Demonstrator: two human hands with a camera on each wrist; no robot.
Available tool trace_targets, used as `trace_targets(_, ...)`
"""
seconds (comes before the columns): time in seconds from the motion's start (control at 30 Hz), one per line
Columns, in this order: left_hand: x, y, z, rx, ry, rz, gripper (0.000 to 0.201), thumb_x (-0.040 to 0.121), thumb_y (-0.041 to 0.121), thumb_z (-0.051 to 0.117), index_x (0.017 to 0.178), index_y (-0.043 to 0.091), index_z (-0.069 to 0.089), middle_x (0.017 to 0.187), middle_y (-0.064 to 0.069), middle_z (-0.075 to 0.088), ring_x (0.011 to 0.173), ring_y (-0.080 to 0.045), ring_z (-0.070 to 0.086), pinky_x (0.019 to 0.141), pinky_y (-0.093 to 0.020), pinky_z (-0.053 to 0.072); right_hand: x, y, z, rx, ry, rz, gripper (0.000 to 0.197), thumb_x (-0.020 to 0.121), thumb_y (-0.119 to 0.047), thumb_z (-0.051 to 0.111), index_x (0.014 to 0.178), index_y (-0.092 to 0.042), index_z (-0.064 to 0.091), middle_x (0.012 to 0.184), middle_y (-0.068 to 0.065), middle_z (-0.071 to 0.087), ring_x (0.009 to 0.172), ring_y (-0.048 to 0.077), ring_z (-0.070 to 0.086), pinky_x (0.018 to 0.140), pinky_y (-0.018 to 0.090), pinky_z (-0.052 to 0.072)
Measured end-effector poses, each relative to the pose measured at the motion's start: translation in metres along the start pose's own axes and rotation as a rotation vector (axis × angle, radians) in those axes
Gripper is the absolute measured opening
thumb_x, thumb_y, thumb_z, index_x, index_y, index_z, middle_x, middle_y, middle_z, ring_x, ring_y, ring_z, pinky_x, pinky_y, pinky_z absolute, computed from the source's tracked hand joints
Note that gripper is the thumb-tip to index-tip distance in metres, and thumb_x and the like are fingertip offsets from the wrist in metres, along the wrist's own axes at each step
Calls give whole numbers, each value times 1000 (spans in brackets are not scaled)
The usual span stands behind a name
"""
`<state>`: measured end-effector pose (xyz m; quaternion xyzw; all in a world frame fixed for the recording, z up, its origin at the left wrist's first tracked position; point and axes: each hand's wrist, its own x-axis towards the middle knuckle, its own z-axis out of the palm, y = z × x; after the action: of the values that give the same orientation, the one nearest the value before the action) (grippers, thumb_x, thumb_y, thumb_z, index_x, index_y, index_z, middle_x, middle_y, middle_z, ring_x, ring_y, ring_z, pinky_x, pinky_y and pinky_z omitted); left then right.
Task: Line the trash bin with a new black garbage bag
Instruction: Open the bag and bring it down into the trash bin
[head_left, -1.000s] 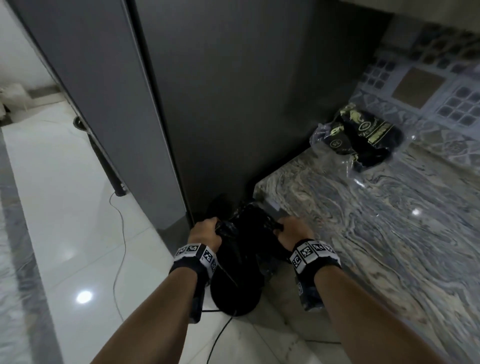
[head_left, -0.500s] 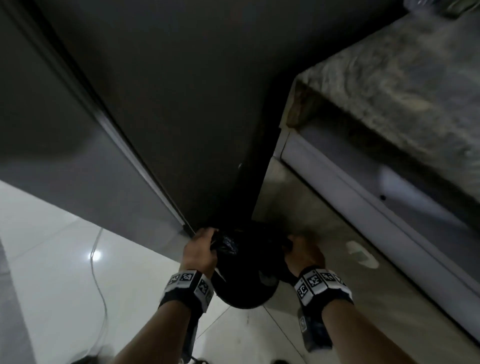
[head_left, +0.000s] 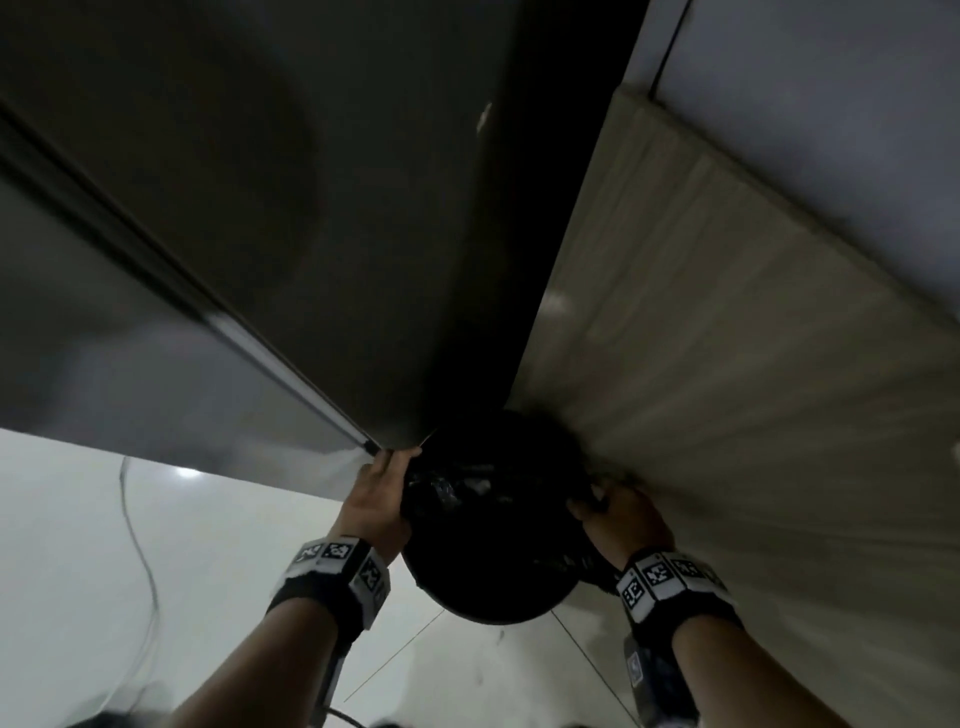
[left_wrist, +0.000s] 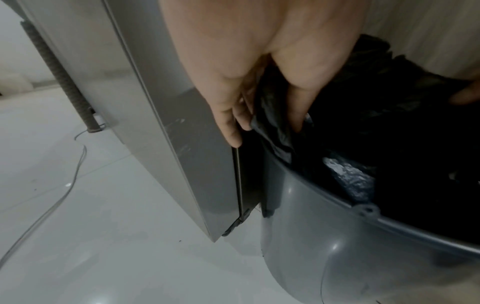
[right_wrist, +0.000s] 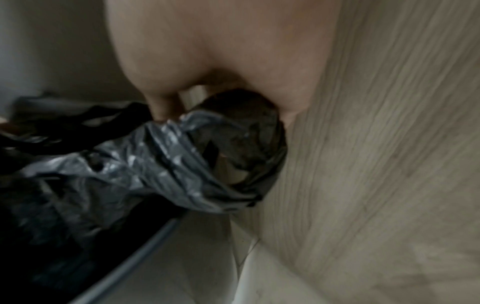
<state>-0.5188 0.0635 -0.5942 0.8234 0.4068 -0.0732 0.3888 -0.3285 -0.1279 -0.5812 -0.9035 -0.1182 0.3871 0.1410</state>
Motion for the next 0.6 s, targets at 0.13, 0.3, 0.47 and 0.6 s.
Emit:
trace_targets(0.13,-4,-4,1,-91,10,-85,26,87,31,48,111,31,57,105,5,63,98,-21,61,84,-32,46,2,10,3,-16,-23,-60,45,85,-55,48,113,-23,63,110,7,66,93,27,63,79,36,52)
trace_targets(0.3,-27,-24,0,-2,-136,-257,43,83,23,53,124,34,48,109,-3,70,91,-25,67,85,-41,53,-15,30,3,-182,-72,-92,36,88,-49,49,105,-23,68,104,3,70,93,25,65,70,27,43)
trace_targets(0.47,-48,24,-8,266,-274,-8,130,44,65,75,148,31,5,152,0,24,138,-25,31,113,-44,30,-15,35,0,-299,-35,-204,29,91,-39,46,86,-18,65,92,6,69,83,26,63,67,31,47)
trace_targets(0.6,-44,73,28,367,-132,447,91,68,67,59,144,28,28,147,4,38,133,-20,38,111,-37,33,-17,30,-2,-234,-18,-275,27,91,-41,50,93,-22,70,94,3,72,88,24,65,70,30,47)
